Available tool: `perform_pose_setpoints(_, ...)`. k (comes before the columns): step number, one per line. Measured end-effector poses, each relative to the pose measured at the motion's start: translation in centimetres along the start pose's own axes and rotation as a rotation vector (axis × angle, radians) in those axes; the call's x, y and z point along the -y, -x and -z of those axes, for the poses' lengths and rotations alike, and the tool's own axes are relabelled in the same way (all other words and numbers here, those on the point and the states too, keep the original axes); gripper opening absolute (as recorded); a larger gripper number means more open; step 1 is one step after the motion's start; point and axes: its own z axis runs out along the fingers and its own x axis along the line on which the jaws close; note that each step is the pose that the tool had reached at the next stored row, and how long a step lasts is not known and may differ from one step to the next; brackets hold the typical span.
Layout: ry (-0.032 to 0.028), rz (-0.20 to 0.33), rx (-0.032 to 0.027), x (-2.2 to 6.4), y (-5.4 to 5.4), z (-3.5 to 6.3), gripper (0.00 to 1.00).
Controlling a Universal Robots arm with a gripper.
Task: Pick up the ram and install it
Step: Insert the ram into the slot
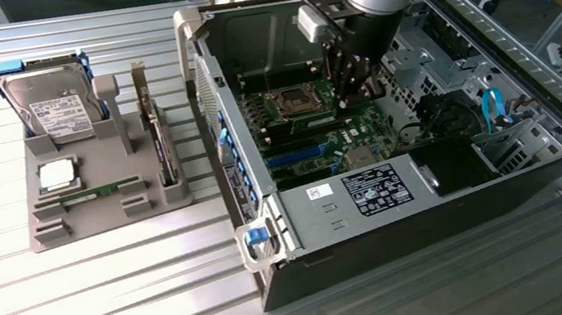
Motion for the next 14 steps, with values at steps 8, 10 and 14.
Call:
perform_pose_setpoints(8,0.0000,0.000,0.0000,-0.01,0.09,-0.22,0.13)
perform_pose_setpoints(10,0.0000,0.000,0.0001,-0.02,0.11,-0.27,0.13)
perform_pose_setpoints(14,0.0000,0.000,0.0000,-0.04,0.13,-0.39,0.13)
